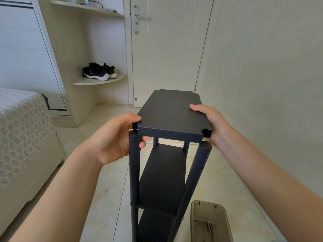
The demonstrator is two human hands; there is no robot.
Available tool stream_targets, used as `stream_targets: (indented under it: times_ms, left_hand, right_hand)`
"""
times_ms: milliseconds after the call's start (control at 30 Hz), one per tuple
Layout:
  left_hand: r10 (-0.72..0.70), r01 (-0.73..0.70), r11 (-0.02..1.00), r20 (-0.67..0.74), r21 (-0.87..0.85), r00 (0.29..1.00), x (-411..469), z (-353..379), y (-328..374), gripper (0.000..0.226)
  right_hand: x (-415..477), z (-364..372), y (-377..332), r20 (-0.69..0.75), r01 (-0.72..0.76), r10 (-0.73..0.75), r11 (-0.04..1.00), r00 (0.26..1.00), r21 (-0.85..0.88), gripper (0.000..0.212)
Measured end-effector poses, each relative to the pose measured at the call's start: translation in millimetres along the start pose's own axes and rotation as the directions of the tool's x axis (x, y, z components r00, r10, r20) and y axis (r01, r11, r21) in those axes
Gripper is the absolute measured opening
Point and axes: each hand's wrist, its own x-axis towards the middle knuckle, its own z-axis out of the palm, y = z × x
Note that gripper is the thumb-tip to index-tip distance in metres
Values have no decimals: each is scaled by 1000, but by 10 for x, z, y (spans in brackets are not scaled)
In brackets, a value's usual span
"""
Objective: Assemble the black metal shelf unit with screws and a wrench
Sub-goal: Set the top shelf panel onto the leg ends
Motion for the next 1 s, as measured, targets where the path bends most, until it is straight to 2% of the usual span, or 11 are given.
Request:
stream_targets:
  times_ms: [100,167,233,300,533,667,800,1000]
  left_hand:
    - [-41,40,993,-7,-111,999,77,77,20,50]
    - [-33,26,985,-39,-169,999,151,142,22,48]
    - [-2,-1,987,-21,-162,1000,216,212,16,39]
    - [2,-3,989,-9,-150,1000,259,285,1,41]
    - [-24,15,998,-143,-66,989,313,443,30,40]
    - [-69,55,993,-141,-100,988,288,437,42,32]
    - [-84,66,987,-123,-144,989,280,429,47,33]
    - [-107,67,972,-166,-227,980,290,449,55,37]
  right_hand:
    - [-19,-35,-21,5,-33,33,999,999,-34,10]
    - [-32,-56,-46,14,-61,62,997,998,-54,11]
    - [-26,-98,-83,9,-74,75,996,997,-58,13]
    - [-18,-152,-124,-20,-66,65,995,998,-71,14]
    - [23,-220,-160,-33,-50,48,997,998,-53,14]
    - [45,-219,-153,-25,-44,43,997,999,-57,14]
    - [56,-214,-134,-17,-29,29,998,999,-58,14]
    - [62,-164,-136,-7,-32,32,998,999,-46,13]
